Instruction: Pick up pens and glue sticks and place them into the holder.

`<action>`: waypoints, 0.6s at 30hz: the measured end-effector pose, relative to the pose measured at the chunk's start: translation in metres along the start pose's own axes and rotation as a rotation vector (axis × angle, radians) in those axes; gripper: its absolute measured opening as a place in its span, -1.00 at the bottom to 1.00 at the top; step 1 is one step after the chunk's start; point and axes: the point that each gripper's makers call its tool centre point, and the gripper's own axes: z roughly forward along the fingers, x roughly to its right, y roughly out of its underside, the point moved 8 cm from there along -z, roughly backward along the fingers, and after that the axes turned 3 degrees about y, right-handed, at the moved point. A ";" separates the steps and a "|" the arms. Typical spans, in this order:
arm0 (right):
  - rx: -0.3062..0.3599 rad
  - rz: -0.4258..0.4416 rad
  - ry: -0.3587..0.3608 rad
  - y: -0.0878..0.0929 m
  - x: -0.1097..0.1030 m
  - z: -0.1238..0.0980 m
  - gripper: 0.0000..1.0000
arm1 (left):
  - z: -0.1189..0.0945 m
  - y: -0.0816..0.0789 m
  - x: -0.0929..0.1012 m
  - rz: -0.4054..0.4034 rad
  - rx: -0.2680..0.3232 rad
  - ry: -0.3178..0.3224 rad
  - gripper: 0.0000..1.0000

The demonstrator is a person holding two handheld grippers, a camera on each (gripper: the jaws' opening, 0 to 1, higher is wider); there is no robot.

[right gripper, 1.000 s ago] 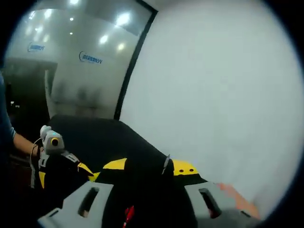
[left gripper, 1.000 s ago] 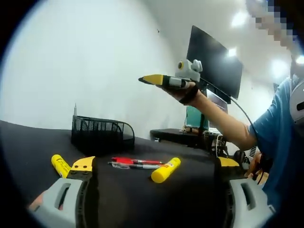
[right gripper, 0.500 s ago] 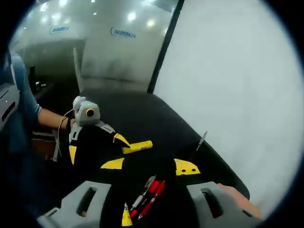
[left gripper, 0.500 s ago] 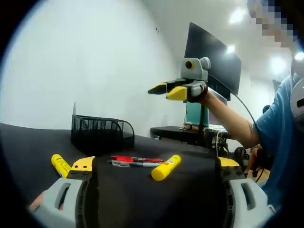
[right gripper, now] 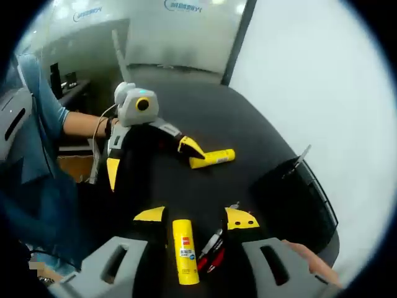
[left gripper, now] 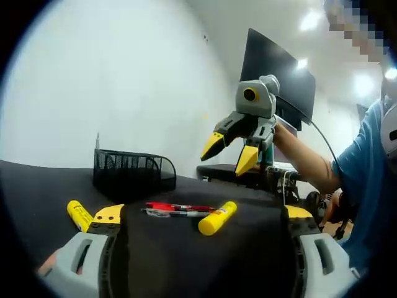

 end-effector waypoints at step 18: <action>-0.296 -0.073 -0.055 0.022 -0.023 0.049 -0.45 | 0.000 0.000 0.001 0.002 -0.004 0.010 0.92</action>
